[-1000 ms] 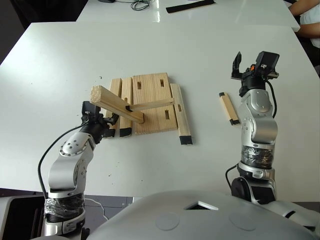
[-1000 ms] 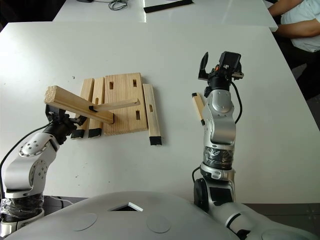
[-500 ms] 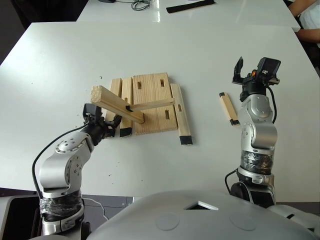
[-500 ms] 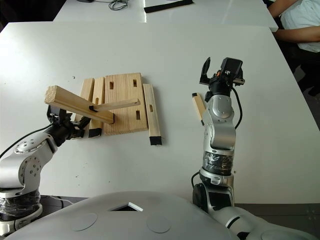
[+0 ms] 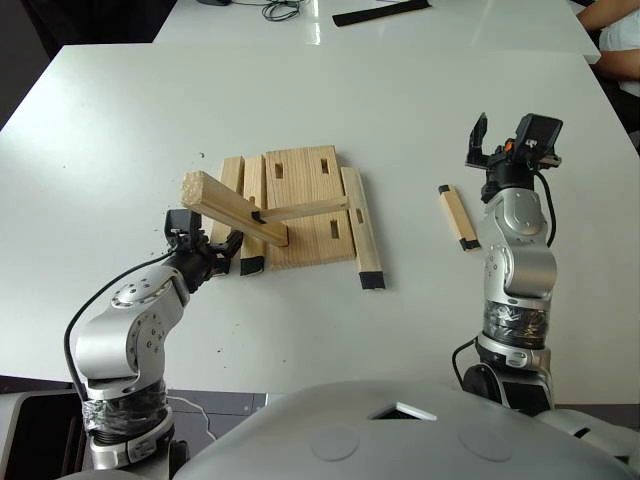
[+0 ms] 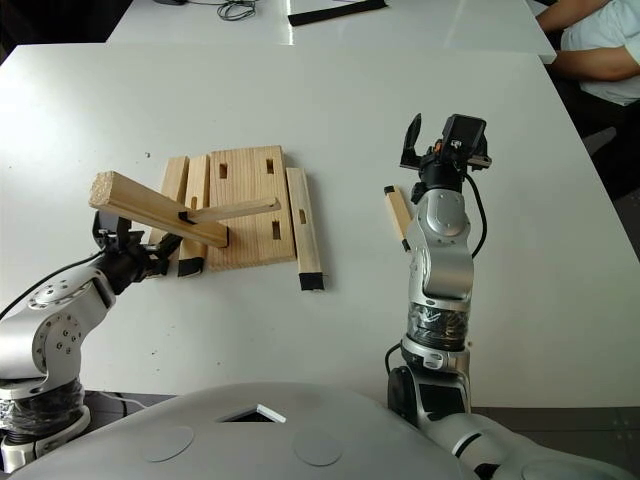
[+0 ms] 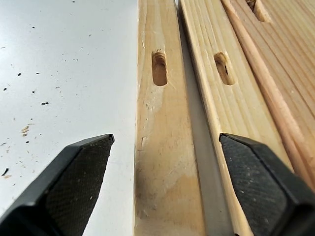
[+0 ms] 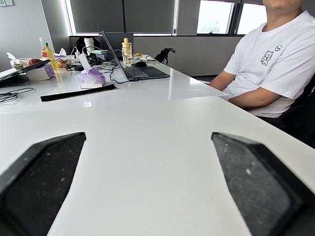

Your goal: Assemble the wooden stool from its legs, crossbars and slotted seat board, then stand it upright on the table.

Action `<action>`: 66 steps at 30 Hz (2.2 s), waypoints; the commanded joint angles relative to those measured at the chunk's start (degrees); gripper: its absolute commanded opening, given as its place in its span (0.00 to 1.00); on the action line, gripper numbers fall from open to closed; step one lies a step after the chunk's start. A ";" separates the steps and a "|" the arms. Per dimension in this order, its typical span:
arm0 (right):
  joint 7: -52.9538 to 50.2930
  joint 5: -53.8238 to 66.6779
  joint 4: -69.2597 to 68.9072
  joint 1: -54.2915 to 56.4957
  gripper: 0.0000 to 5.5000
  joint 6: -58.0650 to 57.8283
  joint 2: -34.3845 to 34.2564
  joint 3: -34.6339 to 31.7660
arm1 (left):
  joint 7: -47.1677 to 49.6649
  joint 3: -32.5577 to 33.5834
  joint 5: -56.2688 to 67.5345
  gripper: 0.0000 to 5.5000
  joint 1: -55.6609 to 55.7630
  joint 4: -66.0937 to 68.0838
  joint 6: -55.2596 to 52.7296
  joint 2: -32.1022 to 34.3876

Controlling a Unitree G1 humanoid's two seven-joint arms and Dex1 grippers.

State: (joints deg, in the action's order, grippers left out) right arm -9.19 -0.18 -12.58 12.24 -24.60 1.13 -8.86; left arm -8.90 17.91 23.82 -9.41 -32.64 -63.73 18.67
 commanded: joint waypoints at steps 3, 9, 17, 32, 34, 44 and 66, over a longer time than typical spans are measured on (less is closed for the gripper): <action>0.22 -0.53 -0.13 -0.40 0.86 0.04 0.35 0.57 | -0.47 0.56 1.02 0.72 0.95 1.01 -1.82 -0.33; 0.27 -0.83 0.38 -0.42 0.86 0.32 0.14 0.89 | -0.66 -2.60 -2.36 0.72 -0.23 3.49 0.15 3.81; -0.51 -1.08 0.23 -1.37 0.86 0.74 -0.54 0.53 | -2.62 -6.04 -3.99 0.50 -3.33 2.01 -1.02 8.80; 1.27 1.58 3.87 2.66 0.86 2.42 -0.17 -0.32 | -2.07 -4.55 -5.29 0.37 4.68 7.18 5.35 8.95; 2.78 3.57 6.53 6.31 0.86 2.35 1.04 -2.02 | -0.86 0.52 -2.83 0.37 12.99 9.50 6.28 7.60; 32.67 21.12 18.55 30.23 0.86 -4.60 14.10 -2.34 | -1.82 14.32 18.99 0.37 46.66 11.25 7.15 5.44; 60.88 65.77 3.93 42.01 0.86 -37.05 29.18 -5.44 | -36.81 6.43 45.55 0.37 37.79 2.66 10.08 24.78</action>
State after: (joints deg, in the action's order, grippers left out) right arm 52.10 64.38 -7.96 52.66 -60.97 29.97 -14.81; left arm -42.89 25.84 70.71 30.35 -28.94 -55.74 42.50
